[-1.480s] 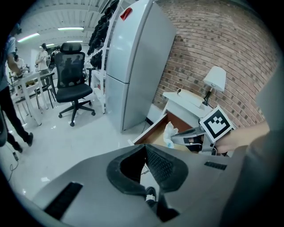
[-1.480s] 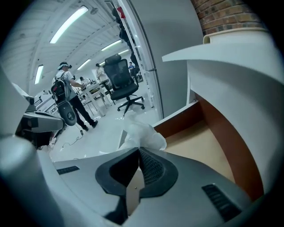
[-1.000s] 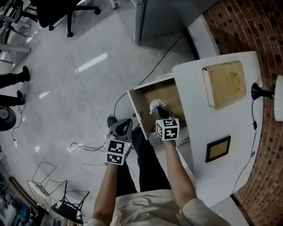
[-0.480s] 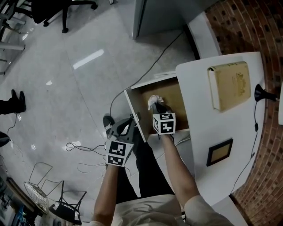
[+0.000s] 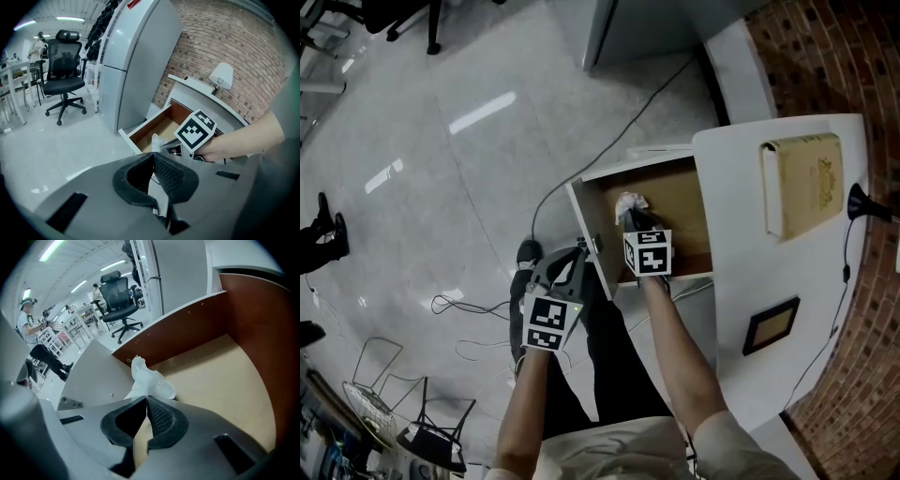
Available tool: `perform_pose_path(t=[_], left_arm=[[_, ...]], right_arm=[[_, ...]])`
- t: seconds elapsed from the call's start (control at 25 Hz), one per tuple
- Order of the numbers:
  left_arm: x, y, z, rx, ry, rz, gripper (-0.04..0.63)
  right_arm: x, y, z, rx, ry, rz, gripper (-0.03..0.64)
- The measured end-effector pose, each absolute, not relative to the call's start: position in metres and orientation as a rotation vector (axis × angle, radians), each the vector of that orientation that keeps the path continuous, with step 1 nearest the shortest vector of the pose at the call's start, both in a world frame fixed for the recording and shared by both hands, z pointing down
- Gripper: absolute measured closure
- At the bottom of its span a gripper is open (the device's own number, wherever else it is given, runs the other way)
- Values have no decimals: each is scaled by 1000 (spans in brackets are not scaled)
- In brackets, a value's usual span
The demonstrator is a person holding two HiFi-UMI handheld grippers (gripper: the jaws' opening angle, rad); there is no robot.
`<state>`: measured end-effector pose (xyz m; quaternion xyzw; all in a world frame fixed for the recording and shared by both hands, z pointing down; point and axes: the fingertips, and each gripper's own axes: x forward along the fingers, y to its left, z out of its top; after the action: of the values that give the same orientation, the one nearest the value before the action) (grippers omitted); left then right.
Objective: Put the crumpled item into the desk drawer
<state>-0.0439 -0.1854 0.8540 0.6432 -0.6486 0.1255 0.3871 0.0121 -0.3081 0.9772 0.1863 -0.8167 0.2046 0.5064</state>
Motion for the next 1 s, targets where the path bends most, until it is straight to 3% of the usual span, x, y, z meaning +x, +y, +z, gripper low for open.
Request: perform_pose_path(t=[1.0], left_arm=[[-76,-139,817,1843,-1493,440,580]], right_arm=[[9,-255,893,711,-1999,531,569]])
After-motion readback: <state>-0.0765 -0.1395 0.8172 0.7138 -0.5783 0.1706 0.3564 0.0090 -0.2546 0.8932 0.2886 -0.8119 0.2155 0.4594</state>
